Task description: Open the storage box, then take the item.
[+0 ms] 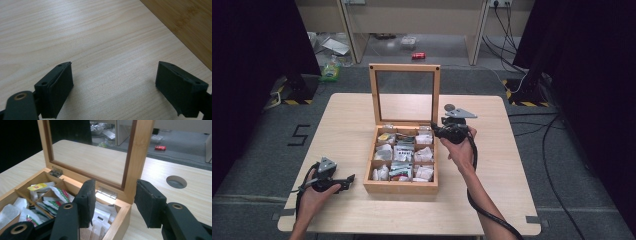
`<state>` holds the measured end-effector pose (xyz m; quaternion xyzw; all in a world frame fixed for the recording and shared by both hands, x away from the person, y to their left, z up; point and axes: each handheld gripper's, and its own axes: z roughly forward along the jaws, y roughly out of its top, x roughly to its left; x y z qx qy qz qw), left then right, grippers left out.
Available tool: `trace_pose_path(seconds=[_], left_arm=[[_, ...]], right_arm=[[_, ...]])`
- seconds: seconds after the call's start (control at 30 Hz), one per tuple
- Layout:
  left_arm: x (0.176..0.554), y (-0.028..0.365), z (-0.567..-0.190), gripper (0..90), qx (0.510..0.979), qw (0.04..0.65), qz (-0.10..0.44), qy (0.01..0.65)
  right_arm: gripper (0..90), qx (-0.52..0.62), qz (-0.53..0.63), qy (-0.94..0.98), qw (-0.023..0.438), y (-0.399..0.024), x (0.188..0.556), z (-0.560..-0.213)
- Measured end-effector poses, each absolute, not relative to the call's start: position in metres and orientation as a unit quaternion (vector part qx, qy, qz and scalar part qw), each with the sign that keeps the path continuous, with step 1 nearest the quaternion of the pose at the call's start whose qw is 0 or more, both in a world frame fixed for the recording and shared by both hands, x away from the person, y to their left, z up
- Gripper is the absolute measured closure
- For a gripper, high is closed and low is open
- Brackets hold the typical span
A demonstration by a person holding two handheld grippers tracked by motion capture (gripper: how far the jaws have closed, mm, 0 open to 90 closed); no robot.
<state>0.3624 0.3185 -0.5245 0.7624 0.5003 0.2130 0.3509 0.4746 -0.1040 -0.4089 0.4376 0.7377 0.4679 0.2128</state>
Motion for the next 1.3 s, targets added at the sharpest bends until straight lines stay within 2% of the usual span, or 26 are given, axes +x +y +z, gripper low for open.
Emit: trace_pose_path(seconds=[0.57,1.3], left_arm=[[0.362,0.319,-0.524,13.8,0.763,0.35,0.213,0.5],[0.362,0.318,-0.525,13.7,0.762,0.351,0.213,0.5]], right_arm=[[51.7,0.401,0.471,0.764,0.182,-0.106,0.45,-0.41],[51.8,0.374,0.46,0.793,0.142,-0.101,0.427,-0.432]])
